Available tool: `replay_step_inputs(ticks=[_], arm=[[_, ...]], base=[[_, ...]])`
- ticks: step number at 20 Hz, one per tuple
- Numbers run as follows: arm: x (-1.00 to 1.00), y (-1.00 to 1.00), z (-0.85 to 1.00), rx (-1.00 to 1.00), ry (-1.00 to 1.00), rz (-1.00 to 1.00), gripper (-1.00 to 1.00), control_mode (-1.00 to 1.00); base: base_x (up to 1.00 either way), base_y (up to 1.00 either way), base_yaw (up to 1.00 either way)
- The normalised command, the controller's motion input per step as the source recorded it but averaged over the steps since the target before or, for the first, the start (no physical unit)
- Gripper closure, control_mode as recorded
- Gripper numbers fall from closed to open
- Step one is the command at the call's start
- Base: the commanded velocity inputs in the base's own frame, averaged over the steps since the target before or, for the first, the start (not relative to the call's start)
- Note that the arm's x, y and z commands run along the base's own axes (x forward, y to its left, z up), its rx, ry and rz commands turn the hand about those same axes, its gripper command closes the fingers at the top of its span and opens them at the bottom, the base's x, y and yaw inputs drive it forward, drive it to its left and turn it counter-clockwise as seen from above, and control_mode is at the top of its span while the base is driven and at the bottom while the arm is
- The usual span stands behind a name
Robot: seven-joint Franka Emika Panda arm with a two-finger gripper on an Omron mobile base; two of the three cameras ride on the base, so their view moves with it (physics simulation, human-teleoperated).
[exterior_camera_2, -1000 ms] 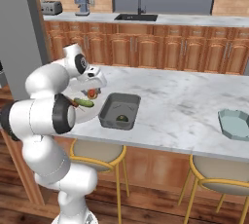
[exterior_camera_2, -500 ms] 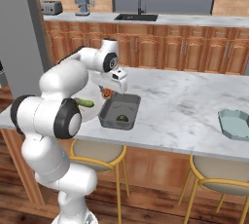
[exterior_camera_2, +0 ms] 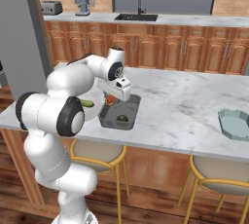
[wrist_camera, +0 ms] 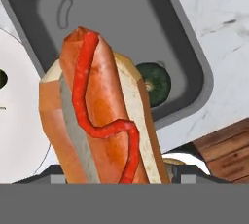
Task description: Place one cooked food and one vegetable from the large plate to each tupperware container.
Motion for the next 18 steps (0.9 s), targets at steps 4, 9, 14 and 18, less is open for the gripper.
replay_step_inputs(ticks=[4, 9, 14, 18], arm=[[0.35, 0.02, -0.33, -0.06, 0.0, 0.0, 1.0, -1.0], [0.32, 0.09, -0.16, -0.07, 0.01, -0.01, 1.0, -1.0], [0.15, 0.0, -0.13, -0.01, 0.0, 0.0, 1.0, -1.0], [0.0, 0.0, -0.15, 0.0, 0.0, 0.01, 1.0, -1.0]], base=[[0.0, 0.0, 0.0], [0.0, 0.0, 0.0], [0.0, 0.0, 0.0], [0.0, 0.0, 0.0]])
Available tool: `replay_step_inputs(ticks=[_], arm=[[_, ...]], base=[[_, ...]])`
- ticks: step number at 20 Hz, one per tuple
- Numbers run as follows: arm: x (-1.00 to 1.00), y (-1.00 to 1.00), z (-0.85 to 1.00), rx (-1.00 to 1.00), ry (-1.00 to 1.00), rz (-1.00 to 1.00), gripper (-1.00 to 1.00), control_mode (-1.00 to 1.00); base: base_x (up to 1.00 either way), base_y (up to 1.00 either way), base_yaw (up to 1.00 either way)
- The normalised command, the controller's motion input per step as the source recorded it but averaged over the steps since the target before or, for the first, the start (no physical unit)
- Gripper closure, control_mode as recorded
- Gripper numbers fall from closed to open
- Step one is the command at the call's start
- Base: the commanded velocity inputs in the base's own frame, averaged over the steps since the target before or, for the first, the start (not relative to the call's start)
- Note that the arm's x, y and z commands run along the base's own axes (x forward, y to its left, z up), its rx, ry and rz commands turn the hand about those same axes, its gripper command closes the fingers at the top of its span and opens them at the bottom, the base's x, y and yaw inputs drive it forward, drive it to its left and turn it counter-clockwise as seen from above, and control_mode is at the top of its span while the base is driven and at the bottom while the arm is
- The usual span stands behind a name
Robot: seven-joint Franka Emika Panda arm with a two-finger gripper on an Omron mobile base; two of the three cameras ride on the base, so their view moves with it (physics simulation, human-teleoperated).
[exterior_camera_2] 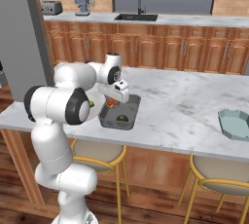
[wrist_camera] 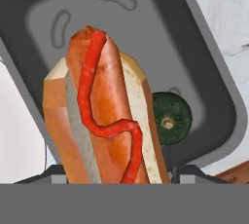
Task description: Place one cooked food and one vegetable from the large plate to each tupperware container.
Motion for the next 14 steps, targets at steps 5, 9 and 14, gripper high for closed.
replay_step_inputs(ticks=[5, 9, 14], arm=[[0.0, 0.0, -0.26, 0.0, 0.0, 0.07, 1.0, -1.0], [0.0, 0.03, -0.36, -0.01, 0.0, 0.07, 1.0, -1.0], [0.0, 0.06, -0.28, -0.02, 0.0, 0.06, 1.0, -1.0]], base=[[0.0, 0.0, 0.0], [0.0, 0.0, 0.0], [0.0, 0.0, 0.0]])
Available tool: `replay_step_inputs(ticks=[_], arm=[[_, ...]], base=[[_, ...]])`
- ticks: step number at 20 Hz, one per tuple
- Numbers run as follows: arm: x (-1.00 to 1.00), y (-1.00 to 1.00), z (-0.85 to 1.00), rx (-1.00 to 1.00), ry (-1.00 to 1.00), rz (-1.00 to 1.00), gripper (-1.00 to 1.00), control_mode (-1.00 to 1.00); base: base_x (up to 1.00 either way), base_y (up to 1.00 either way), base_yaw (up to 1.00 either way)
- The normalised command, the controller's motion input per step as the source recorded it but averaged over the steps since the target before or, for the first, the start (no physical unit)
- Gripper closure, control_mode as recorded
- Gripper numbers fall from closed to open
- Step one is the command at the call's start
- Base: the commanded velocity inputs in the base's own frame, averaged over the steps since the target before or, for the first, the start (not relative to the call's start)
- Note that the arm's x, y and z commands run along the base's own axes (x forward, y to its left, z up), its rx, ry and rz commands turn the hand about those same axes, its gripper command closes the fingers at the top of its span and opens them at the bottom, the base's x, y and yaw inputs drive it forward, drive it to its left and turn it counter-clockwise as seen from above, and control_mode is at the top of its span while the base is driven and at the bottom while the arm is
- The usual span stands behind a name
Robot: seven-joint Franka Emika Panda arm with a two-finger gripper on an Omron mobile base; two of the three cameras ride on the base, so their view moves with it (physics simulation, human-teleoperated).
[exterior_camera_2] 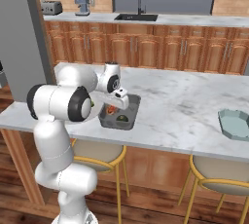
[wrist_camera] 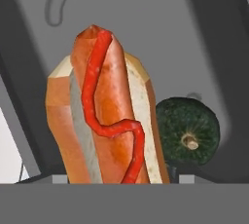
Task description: Place one cooked food and one vegetable from the large plate to each tupperware container.
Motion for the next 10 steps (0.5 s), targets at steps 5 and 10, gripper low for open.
replay_step_inputs(ticks=[5, 10], arm=[[0.03, 0.0, -0.1, 0.0, 0.0, 0.05, 1.0, -1.0], [0.02, 0.0, 0.0, 0.0, 0.0, 0.03, 1.0, -1.0]], base=[[0.0, 0.0, 0.0], [0.0, 0.0, 0.0]])
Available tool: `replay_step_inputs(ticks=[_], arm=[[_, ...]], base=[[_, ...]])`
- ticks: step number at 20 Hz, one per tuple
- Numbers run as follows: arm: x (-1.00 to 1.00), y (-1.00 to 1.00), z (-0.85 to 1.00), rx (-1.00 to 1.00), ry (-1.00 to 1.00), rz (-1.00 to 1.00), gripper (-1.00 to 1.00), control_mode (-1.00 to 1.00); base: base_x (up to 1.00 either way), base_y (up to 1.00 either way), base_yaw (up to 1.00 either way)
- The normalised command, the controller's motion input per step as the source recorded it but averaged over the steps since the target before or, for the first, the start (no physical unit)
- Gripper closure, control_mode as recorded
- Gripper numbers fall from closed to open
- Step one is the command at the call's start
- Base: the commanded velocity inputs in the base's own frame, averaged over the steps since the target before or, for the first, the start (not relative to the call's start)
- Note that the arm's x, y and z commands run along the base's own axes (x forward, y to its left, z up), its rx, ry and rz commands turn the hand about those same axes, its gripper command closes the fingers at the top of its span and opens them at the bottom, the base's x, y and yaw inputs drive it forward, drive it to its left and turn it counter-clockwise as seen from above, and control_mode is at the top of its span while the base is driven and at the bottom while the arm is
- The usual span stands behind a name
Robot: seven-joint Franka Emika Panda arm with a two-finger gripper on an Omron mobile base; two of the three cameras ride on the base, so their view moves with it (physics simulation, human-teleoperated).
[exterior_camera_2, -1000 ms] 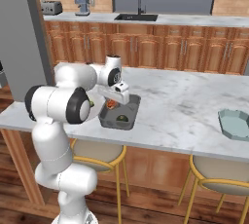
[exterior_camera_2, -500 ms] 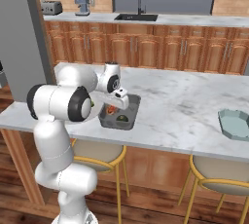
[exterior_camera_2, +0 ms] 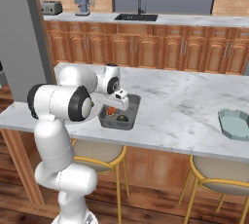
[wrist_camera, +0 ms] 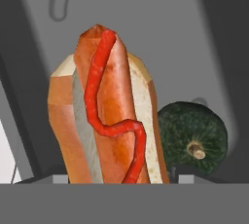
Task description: Place one cooked food and one vegetable from the large plate to each tupperware container.
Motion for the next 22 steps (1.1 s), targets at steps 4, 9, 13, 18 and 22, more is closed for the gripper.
replay_step_inputs(ticks=[4, 9, 13, 18, 22], arm=[[0.28, 0.0, 0.0, -0.03, 0.0, 0.0, 1.0, -1.0], [0.24, 0.0, 0.0, -0.02, 0.0, 0.0, 1.0, -1.0], [0.24, 0.0, 0.0, 0.0, 0.0, 0.0, 1.0, -1.0], [0.02, 0.01, 0.0, 0.0, 0.0, 0.0, 1.0, -1.0], [0.0, 0.08, 0.0, 0.0, 0.0, 0.0, -1.0, -1.0]], base=[[0.0, 0.0, 0.0], [0.0, 0.0, 0.0], [0.0, 0.0, 0.0], [0.0, 0.0, 0.0], [0.0, 0.0, 0.0]])
